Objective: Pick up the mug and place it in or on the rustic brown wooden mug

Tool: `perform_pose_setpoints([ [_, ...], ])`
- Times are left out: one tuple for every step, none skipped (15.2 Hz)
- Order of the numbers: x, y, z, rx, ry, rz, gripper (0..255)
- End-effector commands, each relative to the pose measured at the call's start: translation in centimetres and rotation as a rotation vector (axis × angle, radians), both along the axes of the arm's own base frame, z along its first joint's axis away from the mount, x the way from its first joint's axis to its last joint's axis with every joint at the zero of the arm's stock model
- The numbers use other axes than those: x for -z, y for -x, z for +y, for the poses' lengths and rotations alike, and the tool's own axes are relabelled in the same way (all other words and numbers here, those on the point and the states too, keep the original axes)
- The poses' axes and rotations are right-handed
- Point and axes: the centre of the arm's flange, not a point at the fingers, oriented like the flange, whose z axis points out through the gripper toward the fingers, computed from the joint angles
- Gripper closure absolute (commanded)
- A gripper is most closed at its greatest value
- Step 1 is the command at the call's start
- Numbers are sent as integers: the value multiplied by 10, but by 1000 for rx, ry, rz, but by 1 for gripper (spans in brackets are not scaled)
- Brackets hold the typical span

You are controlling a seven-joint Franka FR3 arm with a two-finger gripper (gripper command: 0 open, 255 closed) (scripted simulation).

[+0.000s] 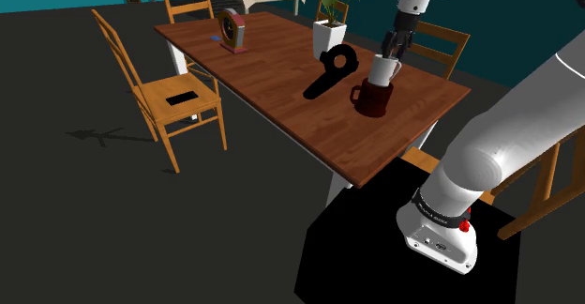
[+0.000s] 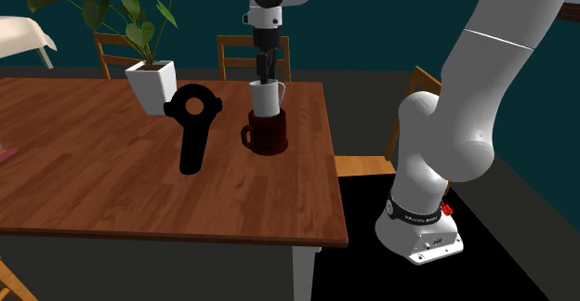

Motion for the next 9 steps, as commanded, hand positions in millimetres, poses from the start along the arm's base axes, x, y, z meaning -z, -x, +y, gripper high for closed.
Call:
perform_pose_setpoints([
  [-25, 0, -1, 0, -1, 0, 0],
  [-35, 0, -2, 0, -1, 0, 0],
  [-35, 0, -2, 0, -1, 0, 0],
  [-35, 0, -2, 0, -1, 0, 0],
  [-35, 0, -2, 0, -1, 0, 0],
  [-35, 0, -2, 0, -1, 0, 0],
  [-35, 0, -2, 0, -1, 0, 0],
  [-35, 0, -2, 0, -1, 0, 0],
  [-35, 0, -2, 0, -1, 0, 0],
])
